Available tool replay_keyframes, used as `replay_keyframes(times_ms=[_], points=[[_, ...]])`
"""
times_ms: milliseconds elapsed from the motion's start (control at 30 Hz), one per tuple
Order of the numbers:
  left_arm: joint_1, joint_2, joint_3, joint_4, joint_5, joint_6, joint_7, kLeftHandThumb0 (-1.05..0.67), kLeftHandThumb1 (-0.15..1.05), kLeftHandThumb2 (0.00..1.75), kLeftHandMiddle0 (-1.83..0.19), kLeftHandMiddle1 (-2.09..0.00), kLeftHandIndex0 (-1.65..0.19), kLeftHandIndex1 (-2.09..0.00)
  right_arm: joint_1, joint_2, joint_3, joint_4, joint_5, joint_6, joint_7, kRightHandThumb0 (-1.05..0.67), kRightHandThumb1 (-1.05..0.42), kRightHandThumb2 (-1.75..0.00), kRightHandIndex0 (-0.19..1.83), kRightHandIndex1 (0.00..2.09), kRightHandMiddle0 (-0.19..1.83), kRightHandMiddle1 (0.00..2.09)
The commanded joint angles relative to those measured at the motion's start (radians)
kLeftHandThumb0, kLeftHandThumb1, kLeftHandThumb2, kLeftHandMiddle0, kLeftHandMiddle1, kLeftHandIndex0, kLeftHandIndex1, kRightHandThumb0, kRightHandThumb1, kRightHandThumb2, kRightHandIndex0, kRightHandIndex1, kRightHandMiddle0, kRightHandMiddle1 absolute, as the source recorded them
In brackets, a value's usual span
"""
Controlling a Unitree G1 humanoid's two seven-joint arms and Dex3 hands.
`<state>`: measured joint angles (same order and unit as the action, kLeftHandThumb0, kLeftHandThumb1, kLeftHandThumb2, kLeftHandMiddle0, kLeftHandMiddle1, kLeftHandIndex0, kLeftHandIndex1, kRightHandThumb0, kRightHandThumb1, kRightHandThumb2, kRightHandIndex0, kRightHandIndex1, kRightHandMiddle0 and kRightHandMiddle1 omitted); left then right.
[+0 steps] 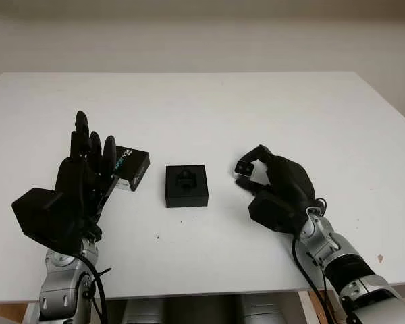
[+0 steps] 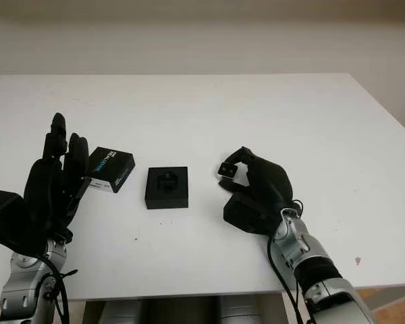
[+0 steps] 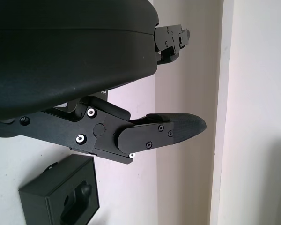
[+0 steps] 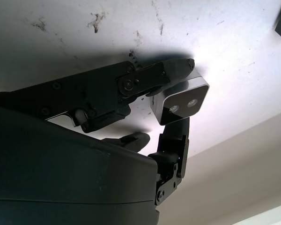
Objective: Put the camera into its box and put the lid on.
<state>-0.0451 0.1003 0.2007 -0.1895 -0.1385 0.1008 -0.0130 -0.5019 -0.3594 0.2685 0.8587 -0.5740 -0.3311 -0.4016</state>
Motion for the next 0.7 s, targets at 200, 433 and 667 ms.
replay_keyframes(times_ms=[200, 433, 667], points=[[-0.017, 0.003, 0.001, -0.005, -0.005, 0.005, 0.001, -0.57, 1.05, 0.51, 0.12, -0.05, 0.13, -0.05, -0.012, 0.025, -0.032, 0.049, 0.070, -0.062, -0.013, -0.44, -0.98, -0.06, 0.46, 0.07, 0.44, 1.43], [-0.017, 0.002, 0.003, -0.008, -0.010, 0.006, -0.001, -0.57, 1.05, 0.50, 0.12, -0.05, 0.13, -0.06, -0.026, 0.037, -0.080, 0.072, 0.170, -0.121, 0.052, -0.43, -1.00, -0.06, 0.43, 0.05, 0.39, 1.50], [-0.015, 0.005, 0.000, -0.010, -0.011, 0.007, -0.006, -0.57, 1.05, 0.51, 0.11, -0.05, 0.13, -0.05, -0.031, 0.049, -0.113, 0.049, 0.233, -0.120, 0.125, -0.44, -1.01, -0.06, 0.42, 0.05, 0.39, 1.52]])
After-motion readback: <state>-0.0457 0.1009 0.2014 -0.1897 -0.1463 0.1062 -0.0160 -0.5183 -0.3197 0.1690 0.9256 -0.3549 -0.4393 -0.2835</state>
